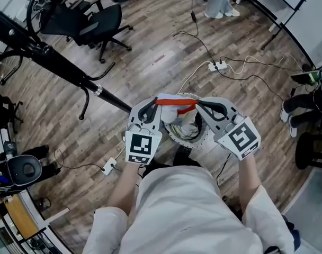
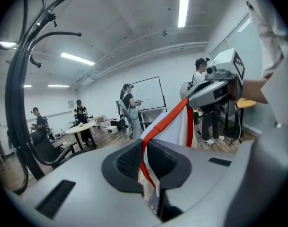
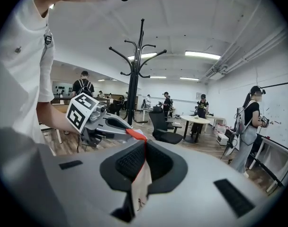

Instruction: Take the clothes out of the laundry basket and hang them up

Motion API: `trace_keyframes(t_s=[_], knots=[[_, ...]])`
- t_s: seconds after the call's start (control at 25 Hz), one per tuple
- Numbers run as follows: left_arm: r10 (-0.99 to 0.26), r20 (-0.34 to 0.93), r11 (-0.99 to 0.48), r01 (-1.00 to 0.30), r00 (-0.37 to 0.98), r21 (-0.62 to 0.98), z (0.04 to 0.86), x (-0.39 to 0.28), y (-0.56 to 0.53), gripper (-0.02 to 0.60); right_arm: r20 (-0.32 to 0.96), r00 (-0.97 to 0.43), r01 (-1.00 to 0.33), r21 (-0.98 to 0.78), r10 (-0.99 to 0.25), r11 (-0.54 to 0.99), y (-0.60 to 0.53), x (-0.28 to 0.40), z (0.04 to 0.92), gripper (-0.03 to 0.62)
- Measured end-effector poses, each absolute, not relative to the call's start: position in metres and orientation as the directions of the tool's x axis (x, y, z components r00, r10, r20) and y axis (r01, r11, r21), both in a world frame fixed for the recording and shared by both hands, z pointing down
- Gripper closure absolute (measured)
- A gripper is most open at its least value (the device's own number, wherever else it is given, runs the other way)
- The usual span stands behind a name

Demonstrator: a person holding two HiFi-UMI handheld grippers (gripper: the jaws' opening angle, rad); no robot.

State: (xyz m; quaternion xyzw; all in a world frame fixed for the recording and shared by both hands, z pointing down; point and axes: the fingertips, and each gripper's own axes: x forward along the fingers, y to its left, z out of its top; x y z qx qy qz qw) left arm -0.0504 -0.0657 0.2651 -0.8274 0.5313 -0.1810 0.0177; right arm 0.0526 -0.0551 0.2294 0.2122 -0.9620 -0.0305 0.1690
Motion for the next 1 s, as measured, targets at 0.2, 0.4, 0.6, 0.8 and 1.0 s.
trace_keyframes(t_s=[0.2,0.4,0.6,0.8,1.0], knots=[[-0.907,0.239,-0.392,-0.902,0.346,-0.182,0.235,-0.091,-0.041,0.546,0.268,-0.867,-0.396,0.144,-0.421,0.907,-0.05,0.016,0.21,0.58],[-0.934,0.212,-0.322,-0.933,0.287,-0.158,0.214,-0.143,-0.015,0.546,0.236,-0.892,-0.359,0.151,-0.387,0.921,-0.035,-0.035,0.195,0.58],[-0.951,0.223,-0.254,-0.951,0.213,-0.176,0.21,-0.194,0.011,0.546,0.242,-0.911,-0.301,0.164,-0.334,0.939,-0.014,-0.083,0.191,0.58],[-0.962,0.226,-0.2,-0.961,0.155,-0.191,0.208,-0.232,0.033,0.546,0.241,-0.93,-0.241,0.169,-0.278,0.956,0.005,-0.123,0.188,0.58],[-0.97,0.217,-0.153,-0.972,0.112,-0.18,0.209,-0.277,0.057,0.547,0.258,-0.935,-0.207,0.166,-0.245,0.964,0.025,-0.169,0.19,0.58]])
